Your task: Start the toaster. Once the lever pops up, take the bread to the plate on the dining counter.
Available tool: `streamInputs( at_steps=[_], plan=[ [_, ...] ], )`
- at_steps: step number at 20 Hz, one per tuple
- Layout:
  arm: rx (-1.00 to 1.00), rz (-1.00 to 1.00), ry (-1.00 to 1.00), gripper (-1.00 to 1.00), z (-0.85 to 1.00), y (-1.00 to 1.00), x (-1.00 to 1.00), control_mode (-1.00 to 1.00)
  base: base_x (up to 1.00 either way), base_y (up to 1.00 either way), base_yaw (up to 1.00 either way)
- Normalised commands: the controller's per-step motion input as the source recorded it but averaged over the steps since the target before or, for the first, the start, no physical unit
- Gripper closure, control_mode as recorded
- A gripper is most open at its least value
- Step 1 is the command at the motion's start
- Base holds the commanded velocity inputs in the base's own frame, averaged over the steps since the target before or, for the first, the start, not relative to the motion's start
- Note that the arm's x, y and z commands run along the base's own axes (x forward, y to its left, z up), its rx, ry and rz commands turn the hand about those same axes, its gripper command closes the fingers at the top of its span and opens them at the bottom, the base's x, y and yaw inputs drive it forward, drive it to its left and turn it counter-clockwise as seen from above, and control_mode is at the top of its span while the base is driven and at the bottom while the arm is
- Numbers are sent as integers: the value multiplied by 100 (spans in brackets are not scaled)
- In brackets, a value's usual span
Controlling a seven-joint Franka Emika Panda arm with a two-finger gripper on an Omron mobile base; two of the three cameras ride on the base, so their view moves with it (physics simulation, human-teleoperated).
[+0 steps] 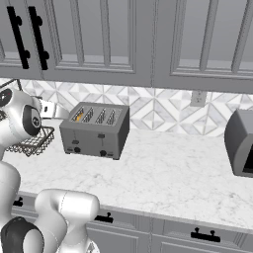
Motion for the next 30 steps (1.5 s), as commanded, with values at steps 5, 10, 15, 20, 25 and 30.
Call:
streamInputs(
  at_steps=[5,10,15,20,25,30],
  plan=[
    [0,0,0,-100,0,0,0,-100,0,0,0],
    [0,0,0,-100,0,0,0,-100,0,0,0],
    [0,0,0,-100,0,0,0,-100,0,0,0],
    [0,0,0,-100,0,0,0,-100,0,0,0],
    [0,0,0,-100,0,0,0,-100,0,0,0],
    [0,0,0,-100,0,0,0,-100,0,0,0]
  ],
)
